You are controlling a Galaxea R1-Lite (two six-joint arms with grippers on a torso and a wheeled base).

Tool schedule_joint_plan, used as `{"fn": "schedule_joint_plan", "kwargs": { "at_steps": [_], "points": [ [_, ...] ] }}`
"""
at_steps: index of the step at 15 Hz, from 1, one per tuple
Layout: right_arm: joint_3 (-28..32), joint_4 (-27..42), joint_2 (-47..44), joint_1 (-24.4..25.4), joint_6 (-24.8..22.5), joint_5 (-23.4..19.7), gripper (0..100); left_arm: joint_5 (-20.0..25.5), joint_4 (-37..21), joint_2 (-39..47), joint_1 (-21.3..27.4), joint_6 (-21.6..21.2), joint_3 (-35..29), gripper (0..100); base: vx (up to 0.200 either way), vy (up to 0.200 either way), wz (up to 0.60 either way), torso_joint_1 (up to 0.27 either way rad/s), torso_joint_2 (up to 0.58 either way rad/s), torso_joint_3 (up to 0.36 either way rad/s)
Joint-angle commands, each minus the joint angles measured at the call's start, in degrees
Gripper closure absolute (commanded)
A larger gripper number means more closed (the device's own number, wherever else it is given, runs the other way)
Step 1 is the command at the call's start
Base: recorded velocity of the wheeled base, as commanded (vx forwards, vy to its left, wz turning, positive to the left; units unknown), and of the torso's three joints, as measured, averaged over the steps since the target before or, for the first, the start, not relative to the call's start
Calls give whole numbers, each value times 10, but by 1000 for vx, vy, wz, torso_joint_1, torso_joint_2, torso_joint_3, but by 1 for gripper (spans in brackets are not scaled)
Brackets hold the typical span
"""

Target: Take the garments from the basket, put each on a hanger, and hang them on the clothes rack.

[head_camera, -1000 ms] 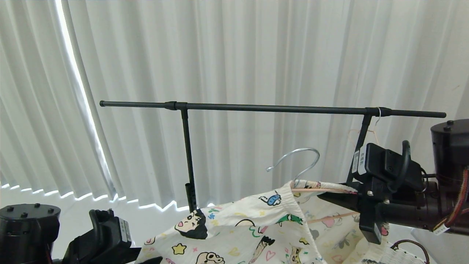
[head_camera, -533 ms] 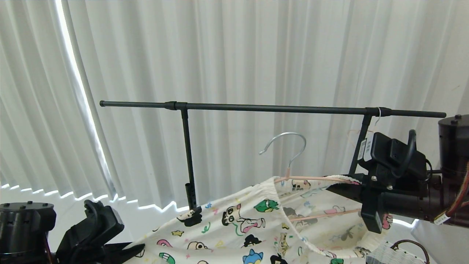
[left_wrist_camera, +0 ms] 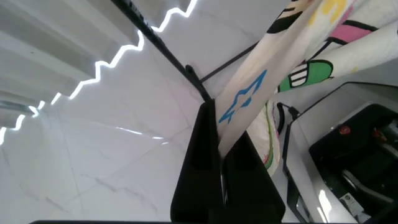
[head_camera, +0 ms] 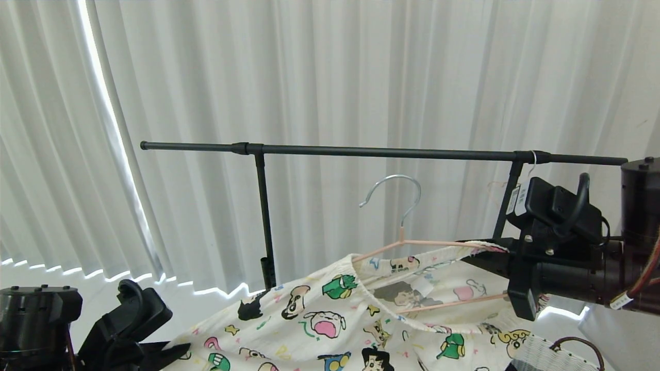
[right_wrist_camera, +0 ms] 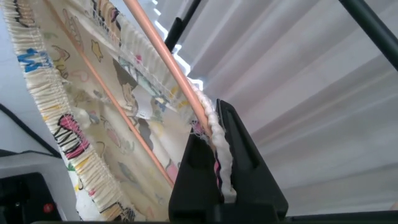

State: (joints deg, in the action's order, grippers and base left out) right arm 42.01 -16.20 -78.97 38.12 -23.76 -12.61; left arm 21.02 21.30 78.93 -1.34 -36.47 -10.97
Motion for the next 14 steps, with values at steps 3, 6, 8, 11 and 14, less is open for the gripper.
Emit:
{"fn": "schedule_joint_plan", "kwargs": {
  "at_steps": [3, 6, 8, 11, 14],
  "points": [
    [4, -1, 0, 0, 13, 1, 100, 0, 0, -19, 6, 1, 0, 100, 0, 0, 0, 0, 0, 0],
    [4, -1, -1, 0, 13, 2, 100, 31, 0, -51, 11, 2, 1, 0, 0, 0, 0, 0, 0, 0],
    [3, -1, -1, -2, 13, 2, 100, 55, 1, -61, 9, 2, -1, 0, 0, 0, 0, 0, 0, 0],
    [3, -1, -1, -26, 13, 3, 100, 61, 1, -95, 9, 55, -3, 0, 0, 0, 0, 0, 0, 0],
    [1, 3, -1, -60, 13, 17, 100, 59, 1, -152, -1, 148, -4, 0, 0, 0, 0, 0, 0, 0]
  ]
}}
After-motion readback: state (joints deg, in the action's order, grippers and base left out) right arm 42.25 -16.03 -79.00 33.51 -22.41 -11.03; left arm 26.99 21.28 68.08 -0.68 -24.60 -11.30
